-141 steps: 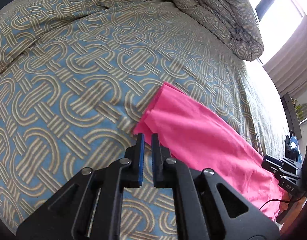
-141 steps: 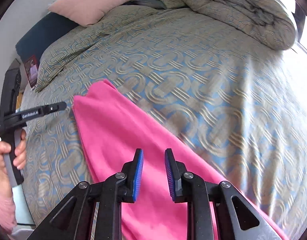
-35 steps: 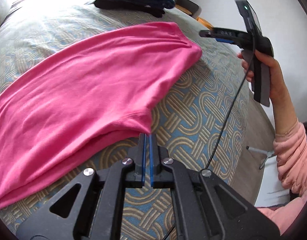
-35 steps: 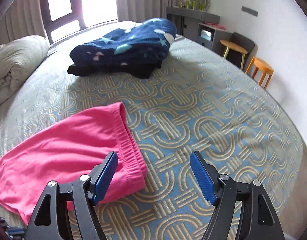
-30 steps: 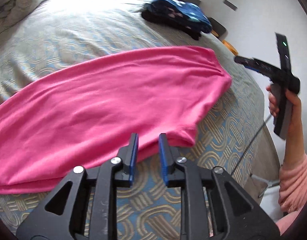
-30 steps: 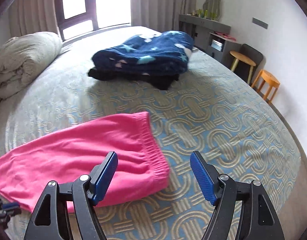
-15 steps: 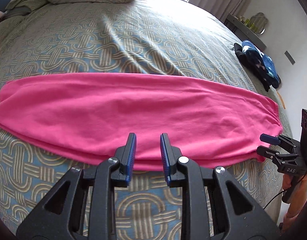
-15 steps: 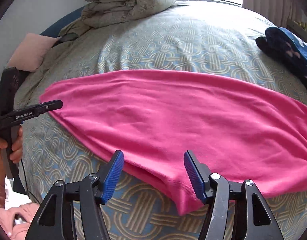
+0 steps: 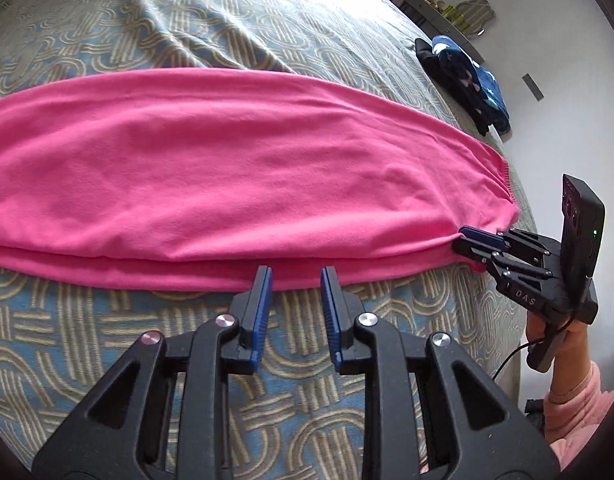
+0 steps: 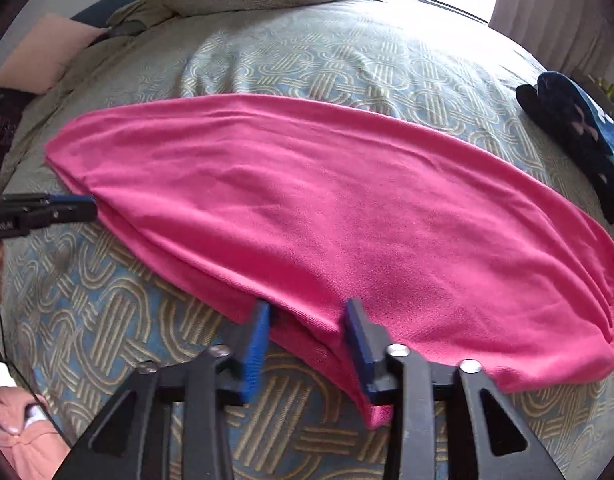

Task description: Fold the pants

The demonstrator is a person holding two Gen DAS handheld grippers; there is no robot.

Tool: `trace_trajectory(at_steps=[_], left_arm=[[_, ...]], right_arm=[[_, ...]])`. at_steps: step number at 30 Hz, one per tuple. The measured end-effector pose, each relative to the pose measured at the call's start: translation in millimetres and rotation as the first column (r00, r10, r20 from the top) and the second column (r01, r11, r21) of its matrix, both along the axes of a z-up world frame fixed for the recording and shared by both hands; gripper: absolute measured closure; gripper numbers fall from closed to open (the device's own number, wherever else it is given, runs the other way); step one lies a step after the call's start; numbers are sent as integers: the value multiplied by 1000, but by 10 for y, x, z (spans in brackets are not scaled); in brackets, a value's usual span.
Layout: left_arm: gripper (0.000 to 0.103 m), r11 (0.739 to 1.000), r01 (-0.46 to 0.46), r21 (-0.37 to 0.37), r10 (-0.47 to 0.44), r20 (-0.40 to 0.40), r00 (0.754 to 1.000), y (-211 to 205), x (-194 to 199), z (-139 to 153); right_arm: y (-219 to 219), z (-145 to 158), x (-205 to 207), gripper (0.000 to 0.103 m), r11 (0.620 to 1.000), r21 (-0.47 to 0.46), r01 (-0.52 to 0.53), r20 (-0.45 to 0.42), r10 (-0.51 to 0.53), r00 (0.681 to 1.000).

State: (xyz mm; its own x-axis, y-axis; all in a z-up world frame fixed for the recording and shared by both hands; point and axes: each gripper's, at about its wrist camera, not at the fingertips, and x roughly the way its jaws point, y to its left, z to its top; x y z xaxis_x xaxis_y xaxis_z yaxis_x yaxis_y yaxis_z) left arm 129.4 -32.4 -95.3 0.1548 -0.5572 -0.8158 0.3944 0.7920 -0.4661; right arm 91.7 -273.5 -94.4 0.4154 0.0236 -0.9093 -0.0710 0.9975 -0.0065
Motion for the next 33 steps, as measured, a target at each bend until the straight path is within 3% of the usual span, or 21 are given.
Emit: trace_trajectory(at_steps=[2,3,5,10,11,13,15,19,21,24,29,33], left_arm=[[74,999,9,-44,-11,-40,999,-32,16,-46],[66,998,5,-59,-8,-51,999,-43,25,-57],[59,995,-13,-98,6,-67,998,-44,50,-55],[59,980,-115,-162,92,-145,985,39,222,-114],[61,972,-148,-180,119,-166,979,74,261,-135],[101,960,-194,-200,154,-199,968,130,316,-176],[100,957,-214,-198,171,-214,962,173,307,-182],[100,974,-180,-137,162,-133,978,145,125,-23],[100,986,-159,-56,155,-68,986,153,37,35],[100,981,-184,63,185,-11,983,277,0,-3],[99,940,-334,65,336,-27,942,852,70,-42],[87,861,-502,79,500,45,865,1507,243,89]], right_arm=[[-41,21,-4,92,1000,7,11,9,-11,1000],[-54,22,-14,93,1000,6,8,18,-8,1000],[-65,6,-19,95,1000,5,3,20,-3,1000],[-46,97,-107,96,999,27,-20,55,18,998],[-48,106,-120,96,999,27,-27,60,25,998],[-63,84,-133,96,999,28,-31,51,29,998],[-90,46,-136,96,999,37,-23,42,22,999],[-83,34,-162,95,998,48,-31,36,30,999],[-80,36,-166,95,998,42,-45,25,44,999],[-82,48,-158,92,997,34,-62,7,62,998],[-32,177,-132,80,998,21,-66,22,66,998],[176,335,-2,73,993,78,-92,63,87,994]])
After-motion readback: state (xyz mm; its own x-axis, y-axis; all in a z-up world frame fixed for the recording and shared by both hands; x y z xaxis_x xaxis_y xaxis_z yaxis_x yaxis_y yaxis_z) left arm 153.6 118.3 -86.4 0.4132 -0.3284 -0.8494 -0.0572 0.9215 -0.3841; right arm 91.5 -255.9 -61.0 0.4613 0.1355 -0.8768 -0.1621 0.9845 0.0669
